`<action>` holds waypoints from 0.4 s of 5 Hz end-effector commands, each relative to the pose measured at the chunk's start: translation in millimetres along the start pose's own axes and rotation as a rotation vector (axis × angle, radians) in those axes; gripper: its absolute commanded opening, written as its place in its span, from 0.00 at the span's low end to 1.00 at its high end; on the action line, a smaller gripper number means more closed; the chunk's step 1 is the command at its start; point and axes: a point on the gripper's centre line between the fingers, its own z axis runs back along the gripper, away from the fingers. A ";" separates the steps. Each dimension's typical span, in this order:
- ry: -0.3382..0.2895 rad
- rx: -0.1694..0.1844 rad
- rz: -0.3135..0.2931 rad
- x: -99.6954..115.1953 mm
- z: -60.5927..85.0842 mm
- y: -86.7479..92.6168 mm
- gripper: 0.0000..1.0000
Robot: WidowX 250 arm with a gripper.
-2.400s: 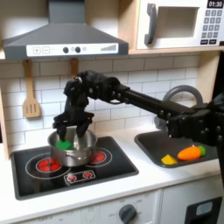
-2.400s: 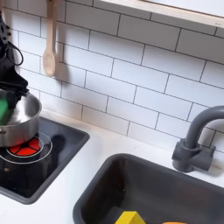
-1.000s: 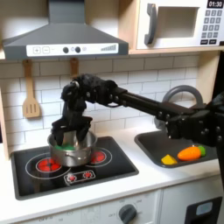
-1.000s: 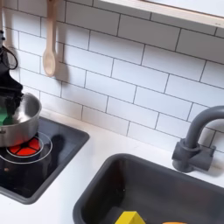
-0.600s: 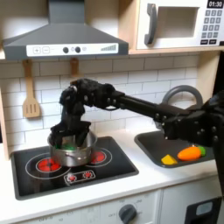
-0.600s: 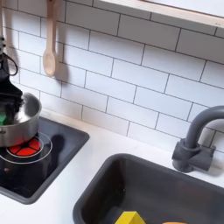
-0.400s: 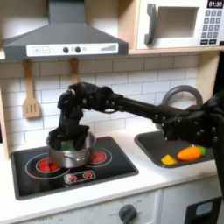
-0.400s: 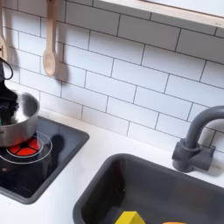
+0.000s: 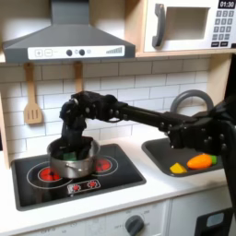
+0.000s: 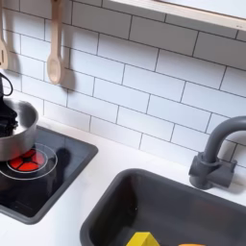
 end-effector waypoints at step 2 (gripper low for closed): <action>-0.019 -0.014 0.011 -2.2 2.0 -7.7 0.00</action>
